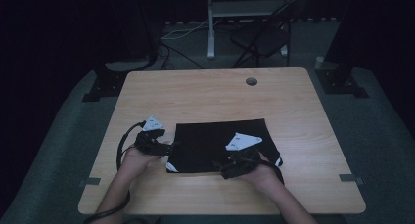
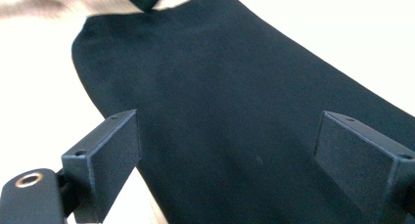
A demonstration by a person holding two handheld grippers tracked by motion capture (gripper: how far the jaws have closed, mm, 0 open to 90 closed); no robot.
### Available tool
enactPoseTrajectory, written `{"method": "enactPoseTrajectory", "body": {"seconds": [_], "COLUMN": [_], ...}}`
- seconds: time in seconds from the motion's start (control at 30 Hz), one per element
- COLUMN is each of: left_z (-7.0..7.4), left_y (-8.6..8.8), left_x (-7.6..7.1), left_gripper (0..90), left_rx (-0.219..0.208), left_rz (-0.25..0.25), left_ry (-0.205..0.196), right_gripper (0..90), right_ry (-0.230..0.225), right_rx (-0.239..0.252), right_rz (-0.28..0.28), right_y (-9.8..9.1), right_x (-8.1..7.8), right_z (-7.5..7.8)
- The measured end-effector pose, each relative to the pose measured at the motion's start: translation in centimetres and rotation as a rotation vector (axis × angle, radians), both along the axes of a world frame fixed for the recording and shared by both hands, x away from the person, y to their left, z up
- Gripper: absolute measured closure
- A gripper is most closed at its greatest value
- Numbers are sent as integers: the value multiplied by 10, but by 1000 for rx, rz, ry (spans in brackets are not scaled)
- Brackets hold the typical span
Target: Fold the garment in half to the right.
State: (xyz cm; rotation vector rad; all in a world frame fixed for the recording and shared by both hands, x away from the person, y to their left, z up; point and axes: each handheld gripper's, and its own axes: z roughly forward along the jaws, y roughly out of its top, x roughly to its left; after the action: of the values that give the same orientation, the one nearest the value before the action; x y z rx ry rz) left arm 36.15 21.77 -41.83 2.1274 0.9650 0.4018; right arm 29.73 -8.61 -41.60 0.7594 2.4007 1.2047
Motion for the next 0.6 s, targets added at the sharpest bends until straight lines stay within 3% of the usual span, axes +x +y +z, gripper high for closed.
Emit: {"method": "enactPoseTrajectory", "body": {"seconds": [0.13, 0.47, 0.6], "left_z": [0, -11, -12], "left_y": [-3, -2, -6], "left_x": [8, 43, 52], "left_gripper": [198, 198, 198], "left_rx": [19, -58, -67], "left_rz": [-18, -59, -70], "left_ry": [1, 94, 108], "right_gripper": [101, 101, 101], "right_ry": [5, 31, 38], "right_rx": [-13, -20, -22], "right_rz": [30, 74, 80], "right_y": [18, 41, 42], "right_x": [-2, -6, -6], "right_z": [0, -7, -12]}}
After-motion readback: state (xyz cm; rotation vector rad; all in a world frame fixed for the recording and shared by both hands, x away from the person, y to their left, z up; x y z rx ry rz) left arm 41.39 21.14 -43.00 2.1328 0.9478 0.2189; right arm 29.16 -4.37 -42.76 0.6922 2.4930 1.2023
